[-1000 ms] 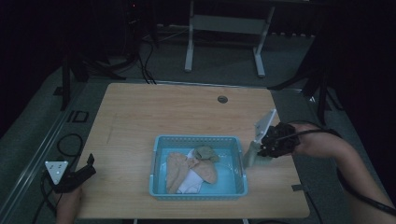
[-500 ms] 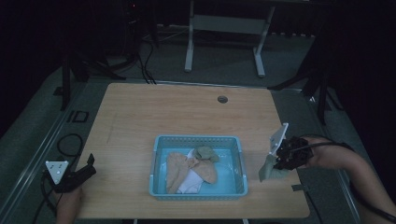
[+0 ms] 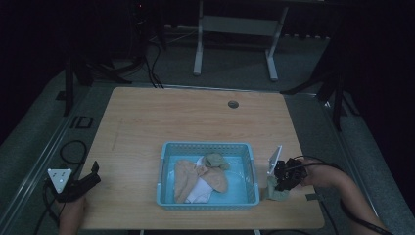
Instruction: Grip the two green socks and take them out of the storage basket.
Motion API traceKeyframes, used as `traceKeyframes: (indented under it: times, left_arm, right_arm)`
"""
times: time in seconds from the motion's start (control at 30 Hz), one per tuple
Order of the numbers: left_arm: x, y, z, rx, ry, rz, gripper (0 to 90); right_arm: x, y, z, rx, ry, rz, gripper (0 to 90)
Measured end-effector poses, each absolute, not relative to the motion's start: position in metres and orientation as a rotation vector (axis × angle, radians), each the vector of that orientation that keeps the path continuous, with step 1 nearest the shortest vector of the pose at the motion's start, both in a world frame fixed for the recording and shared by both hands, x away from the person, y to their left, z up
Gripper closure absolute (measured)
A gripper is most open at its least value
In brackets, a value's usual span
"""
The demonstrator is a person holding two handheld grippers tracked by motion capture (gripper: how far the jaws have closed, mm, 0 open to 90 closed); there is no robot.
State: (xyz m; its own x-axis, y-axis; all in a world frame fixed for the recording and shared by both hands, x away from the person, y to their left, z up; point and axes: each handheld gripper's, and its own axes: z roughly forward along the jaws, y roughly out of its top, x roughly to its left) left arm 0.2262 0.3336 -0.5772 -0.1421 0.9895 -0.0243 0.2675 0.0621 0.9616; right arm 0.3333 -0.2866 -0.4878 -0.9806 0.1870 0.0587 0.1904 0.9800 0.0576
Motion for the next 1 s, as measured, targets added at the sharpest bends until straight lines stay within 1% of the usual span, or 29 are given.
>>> traceKeyframes:
  times: [0.13, 0.2, 0.23, 0.3, 0.4, 0.53, 0.63, 0.83, 1.0]
  left_arm:
    - [0.226, 0.334, -0.577, 1.308, 1.536, 1.136, 1.4]
    - [0.226, 0.334, -0.577, 1.307, 1.536, 1.136, 1.3]
    - [0.226, 0.334, -0.577, 1.307, 1.537, 1.136, 1.3]
    - [0.226, 0.334, -0.577, 1.307, 1.538, 1.136, 1.3]
    - [0.226, 0.333, -0.577, 1.308, 1.538, 1.137, 1.3]
    - [0.226, 0.333, -0.577, 1.308, 1.538, 1.137, 1.3]
    - [0.226, 0.334, -0.577, 1.307, 1.54, 1.136, 1.4]
    - [0.226, 0.334, -0.577, 1.306, 1.538, 1.135, 1.3]
    - [0.226, 0.334, -0.577, 1.305, 1.536, 1.135, 1.3]
  right_arm:
    - [0.334, -0.289, -0.497, -0.315, -3.063, -0.095, 74.9]
    - [0.333, -0.291, -0.498, -0.321, -3.059, -0.07, 67.2]
    - [0.333, -0.292, -0.497, -0.337, -3.059, -0.059, 65.7]
    - [0.333, -0.295, -0.488, -0.365, -3.065, -0.058, 59.1]
    - [0.332, -0.298, -0.469, -0.377, -3.103, -0.074, 55.4]
    - [0.331, -0.294, -0.442, -0.355, -3.14, -0.154, 54.2]
    - [0.331, -0.285, -0.429, -0.32, -3.165, -0.169, 54.1]
    - [0.338, -0.26, -0.415, -0.242, -3.198, -0.178, 54.2]
    - [0.344, -0.234, -0.411, -0.162, -3.209, -0.2, 54.3]
